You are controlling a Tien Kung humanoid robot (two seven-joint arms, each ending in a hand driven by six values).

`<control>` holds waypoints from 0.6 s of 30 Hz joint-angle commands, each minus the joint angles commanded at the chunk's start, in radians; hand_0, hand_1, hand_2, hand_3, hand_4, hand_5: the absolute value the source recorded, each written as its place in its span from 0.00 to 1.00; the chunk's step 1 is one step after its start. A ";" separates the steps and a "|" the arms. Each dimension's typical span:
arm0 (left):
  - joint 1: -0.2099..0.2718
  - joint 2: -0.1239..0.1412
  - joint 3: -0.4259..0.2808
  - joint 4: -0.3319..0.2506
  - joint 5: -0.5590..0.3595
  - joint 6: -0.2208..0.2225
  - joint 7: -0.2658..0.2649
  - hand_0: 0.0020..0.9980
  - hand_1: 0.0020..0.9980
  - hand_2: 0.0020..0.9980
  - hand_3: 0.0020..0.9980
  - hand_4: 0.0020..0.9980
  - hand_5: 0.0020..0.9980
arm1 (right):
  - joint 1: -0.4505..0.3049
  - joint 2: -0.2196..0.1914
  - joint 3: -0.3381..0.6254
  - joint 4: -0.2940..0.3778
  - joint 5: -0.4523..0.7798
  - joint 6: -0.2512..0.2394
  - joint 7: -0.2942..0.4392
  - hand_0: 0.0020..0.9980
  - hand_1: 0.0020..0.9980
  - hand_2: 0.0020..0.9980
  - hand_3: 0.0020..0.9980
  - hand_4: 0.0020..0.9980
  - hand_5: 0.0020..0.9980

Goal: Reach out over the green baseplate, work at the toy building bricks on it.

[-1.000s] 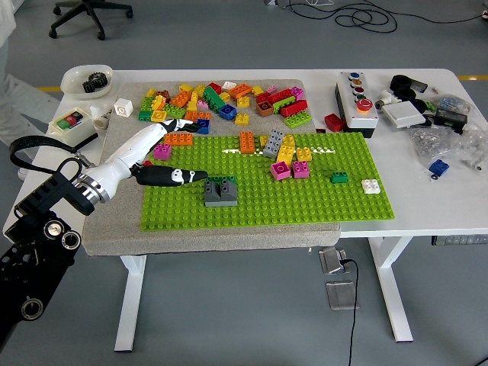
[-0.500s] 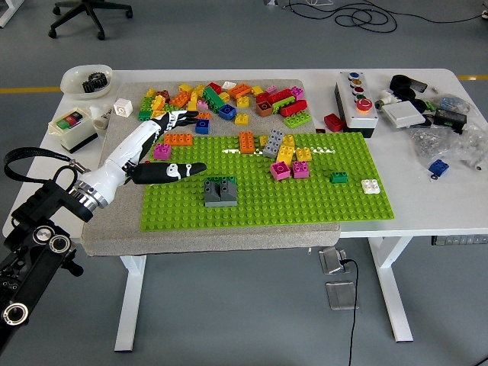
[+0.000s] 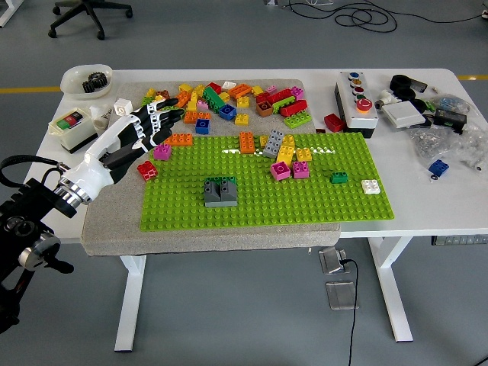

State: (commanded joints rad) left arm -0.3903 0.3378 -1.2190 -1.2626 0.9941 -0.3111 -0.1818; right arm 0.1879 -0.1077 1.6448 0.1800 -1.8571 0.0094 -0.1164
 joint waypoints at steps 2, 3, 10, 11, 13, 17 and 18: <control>-0.015 0.022 0.005 0.028 -0.064 -0.025 0.005 0.96 0.93 0.86 0.91 1.00 0.70 | -0.002 0.000 0.002 0.000 0.005 -0.001 0.000 0.74 0.64 0.68 0.61 0.82 0.52; -0.021 0.030 0.005 0.041 -0.095 -0.035 0.011 0.96 0.93 0.86 0.91 1.00 0.70 | -0.003 0.000 0.003 0.000 0.006 -0.001 -0.001 0.74 0.64 0.68 0.61 0.82 0.52; -0.061 0.076 0.015 0.107 -0.254 -0.053 0.034 0.97 0.93 0.86 0.91 1.00 0.75 | -0.014 0.003 0.008 0.000 0.013 -0.002 -0.003 0.74 0.64 0.68 0.61 0.82 0.52; -0.067 0.084 0.021 0.114 -0.270 -0.054 0.035 0.97 0.93 0.86 0.91 1.00 0.75 | -0.015 0.003 0.008 0.000 0.014 -0.003 -0.003 0.74 0.64 0.68 0.61 0.82 0.52; -0.082 0.103 0.039 0.126 -0.301 -0.055 0.036 0.97 0.93 0.86 0.91 1.00 0.75 | -0.015 0.004 0.006 0.000 0.017 -0.004 -0.002 0.74 0.64 0.68 0.61 0.82 0.52; -0.100 0.130 0.064 0.141 -0.320 -0.055 0.039 0.99 0.93 0.87 0.91 1.00 0.77 | -0.013 0.005 0.004 0.000 0.021 -0.005 -0.003 0.74 0.64 0.68 0.61 0.81 0.52; -0.101 0.136 0.066 0.142 -0.325 -0.055 0.040 0.99 0.93 0.87 0.91 1.00 0.77 | -0.013 0.006 0.002 0.000 0.023 -0.006 -0.002 0.74 0.64 0.68 0.61 0.81 0.52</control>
State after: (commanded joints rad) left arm -0.4910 0.4740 -1.1529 -1.1202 0.6695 -0.3658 -0.1418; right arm 0.1748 -0.1019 1.6471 0.1800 -1.8336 0.0030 -0.1185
